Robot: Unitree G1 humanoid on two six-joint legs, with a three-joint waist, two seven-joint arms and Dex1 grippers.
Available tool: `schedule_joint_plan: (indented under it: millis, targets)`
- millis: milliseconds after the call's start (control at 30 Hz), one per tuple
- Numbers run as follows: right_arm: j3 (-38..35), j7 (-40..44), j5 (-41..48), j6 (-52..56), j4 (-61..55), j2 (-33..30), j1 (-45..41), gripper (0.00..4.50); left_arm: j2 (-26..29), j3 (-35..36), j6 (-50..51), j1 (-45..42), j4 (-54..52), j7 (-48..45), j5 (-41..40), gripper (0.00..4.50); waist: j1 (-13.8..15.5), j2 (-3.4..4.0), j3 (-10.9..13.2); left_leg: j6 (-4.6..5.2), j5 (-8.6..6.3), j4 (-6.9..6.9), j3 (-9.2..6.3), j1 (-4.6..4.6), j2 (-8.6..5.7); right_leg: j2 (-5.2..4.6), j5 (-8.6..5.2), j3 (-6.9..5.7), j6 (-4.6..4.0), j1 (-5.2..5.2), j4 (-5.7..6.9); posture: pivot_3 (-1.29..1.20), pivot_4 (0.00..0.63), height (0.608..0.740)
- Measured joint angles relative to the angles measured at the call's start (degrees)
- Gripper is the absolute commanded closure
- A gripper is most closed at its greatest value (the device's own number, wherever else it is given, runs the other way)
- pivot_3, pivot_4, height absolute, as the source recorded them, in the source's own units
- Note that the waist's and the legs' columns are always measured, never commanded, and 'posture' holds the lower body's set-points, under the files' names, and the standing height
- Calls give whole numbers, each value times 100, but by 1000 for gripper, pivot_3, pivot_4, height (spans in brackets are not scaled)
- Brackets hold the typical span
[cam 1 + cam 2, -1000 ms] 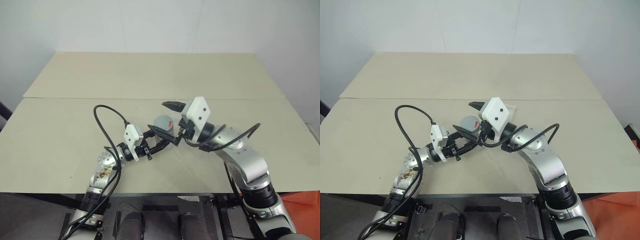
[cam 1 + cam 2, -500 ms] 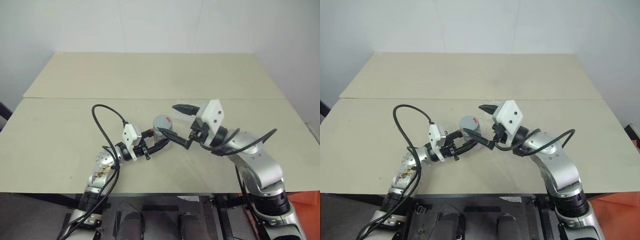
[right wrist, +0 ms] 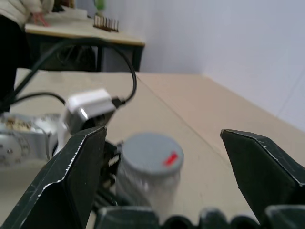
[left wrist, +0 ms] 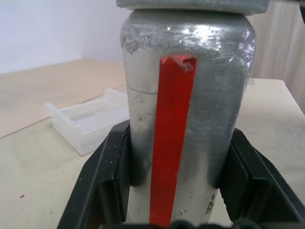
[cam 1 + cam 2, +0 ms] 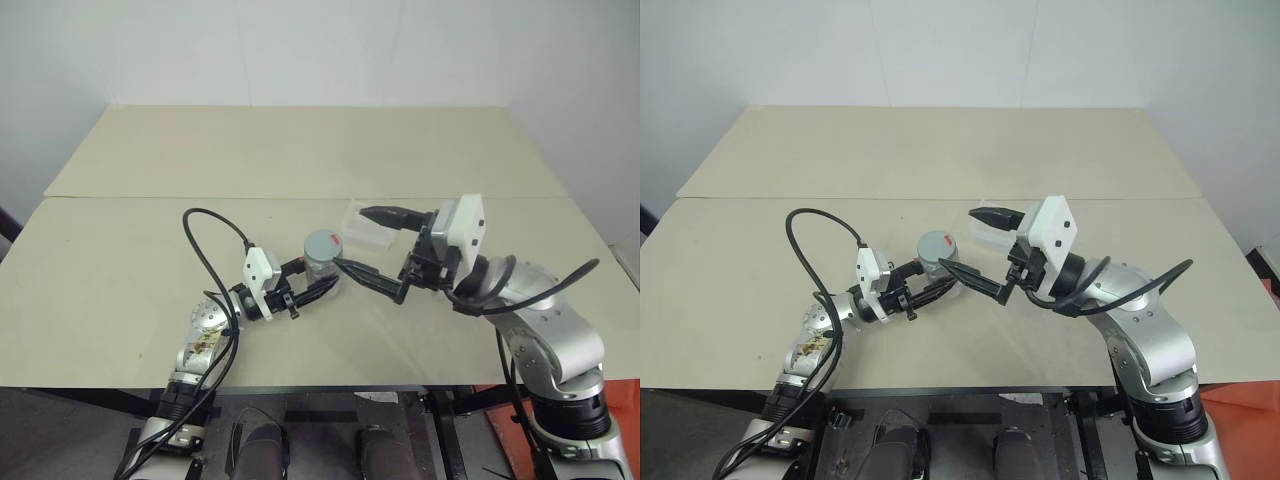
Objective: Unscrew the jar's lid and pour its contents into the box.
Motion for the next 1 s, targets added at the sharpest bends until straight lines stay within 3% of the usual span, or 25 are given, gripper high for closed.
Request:
schedule_joint_plan:
  millis: [367,1000]
  targets:
    - [918,-356,-891,-69,1038,685,-623,28,-28,-9,-109,-4,4,4,48,2365,17,0,0,0,0,2,2,-1,-2,-2,0,0,0,0,0,0,150,740]
    - [512,-284,-765,-155,721,502,-142,28,-42,-6,-119,2,13,37,51,2365,11,0,0,0,0,1,1,-1,-1,-1,0,0,0,-1,0,0,150,740]
